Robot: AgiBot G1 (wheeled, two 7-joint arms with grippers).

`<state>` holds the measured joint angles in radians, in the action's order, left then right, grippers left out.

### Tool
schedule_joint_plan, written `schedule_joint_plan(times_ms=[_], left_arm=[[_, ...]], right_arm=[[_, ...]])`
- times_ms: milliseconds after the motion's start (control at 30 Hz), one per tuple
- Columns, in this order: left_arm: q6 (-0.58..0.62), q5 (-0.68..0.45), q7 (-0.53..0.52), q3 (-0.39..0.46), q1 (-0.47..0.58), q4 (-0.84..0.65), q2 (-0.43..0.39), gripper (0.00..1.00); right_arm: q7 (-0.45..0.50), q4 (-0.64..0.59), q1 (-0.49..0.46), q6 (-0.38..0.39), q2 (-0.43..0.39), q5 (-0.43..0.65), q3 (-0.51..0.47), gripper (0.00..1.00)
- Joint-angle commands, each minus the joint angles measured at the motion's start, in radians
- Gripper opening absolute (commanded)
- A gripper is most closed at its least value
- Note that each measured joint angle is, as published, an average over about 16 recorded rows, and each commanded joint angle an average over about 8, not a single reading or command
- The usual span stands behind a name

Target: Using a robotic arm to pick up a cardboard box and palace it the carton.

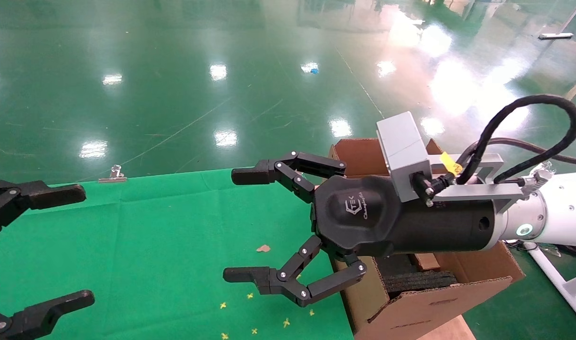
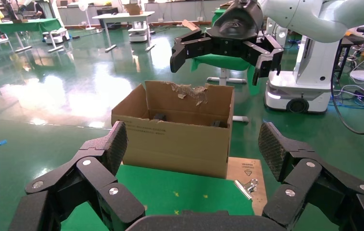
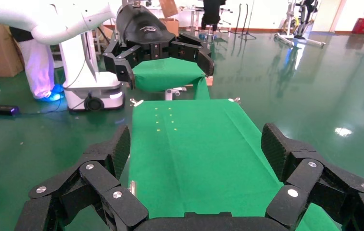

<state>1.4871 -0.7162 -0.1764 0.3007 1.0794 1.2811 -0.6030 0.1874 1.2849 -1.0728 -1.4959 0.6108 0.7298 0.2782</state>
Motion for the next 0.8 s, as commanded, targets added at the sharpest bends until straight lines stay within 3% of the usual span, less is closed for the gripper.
schedule_joint_plan(times_ms=[33, 800], left_arm=[[0.0, 0.0, 0.0, 0.0, 0.0, 0.0, 0.0, 1.0], [0.0, 0.0, 0.0, 0.0, 0.0, 0.0, 0.0, 1.0]], right_arm=[[0.0, -0.001, -0.001, 0.0, 0.0, 0.0, 0.001, 1.0], [0.001, -0.004, -0.004, 0.002, 0.001, 0.002, 0.005, 1.0]])
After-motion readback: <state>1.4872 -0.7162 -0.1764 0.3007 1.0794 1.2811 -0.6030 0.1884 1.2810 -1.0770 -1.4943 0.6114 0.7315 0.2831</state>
